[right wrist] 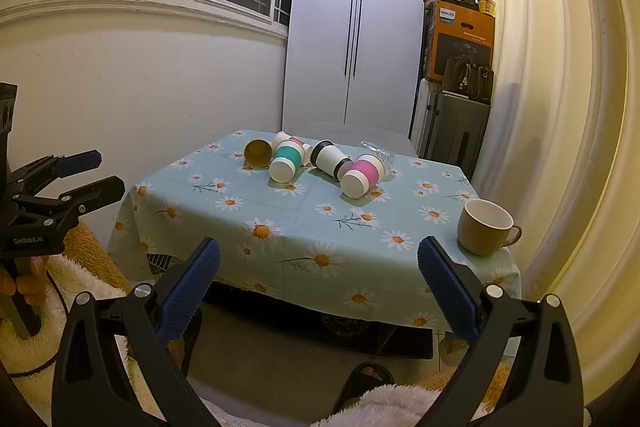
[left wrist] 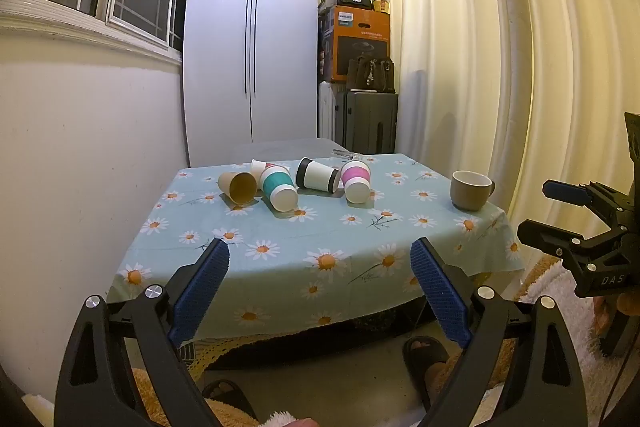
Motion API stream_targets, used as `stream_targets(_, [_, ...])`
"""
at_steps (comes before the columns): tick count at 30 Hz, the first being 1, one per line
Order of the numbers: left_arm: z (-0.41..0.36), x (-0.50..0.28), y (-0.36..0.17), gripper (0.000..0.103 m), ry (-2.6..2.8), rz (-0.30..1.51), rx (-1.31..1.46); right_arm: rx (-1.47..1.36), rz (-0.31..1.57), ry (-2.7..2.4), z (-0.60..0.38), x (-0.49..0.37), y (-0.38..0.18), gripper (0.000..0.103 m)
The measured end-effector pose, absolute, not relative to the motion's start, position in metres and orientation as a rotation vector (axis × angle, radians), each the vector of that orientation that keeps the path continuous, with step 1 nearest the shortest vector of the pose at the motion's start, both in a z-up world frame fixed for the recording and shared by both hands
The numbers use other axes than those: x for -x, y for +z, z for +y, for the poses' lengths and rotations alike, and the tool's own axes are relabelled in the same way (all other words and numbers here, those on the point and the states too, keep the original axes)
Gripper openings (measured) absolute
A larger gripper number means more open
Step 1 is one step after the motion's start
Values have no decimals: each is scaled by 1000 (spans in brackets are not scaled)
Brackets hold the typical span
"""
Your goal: Flip cup upright
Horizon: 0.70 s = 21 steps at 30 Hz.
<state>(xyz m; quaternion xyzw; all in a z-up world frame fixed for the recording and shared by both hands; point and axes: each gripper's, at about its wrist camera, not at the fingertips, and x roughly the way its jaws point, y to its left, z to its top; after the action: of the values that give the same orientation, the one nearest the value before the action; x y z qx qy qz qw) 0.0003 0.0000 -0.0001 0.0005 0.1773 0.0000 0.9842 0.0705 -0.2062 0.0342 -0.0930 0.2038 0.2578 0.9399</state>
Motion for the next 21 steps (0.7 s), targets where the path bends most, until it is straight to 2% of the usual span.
stream_targets(21, [0, 0, 0, 90, 0, 354, 0, 187, 417, 526, -207, -71, 36, 98])
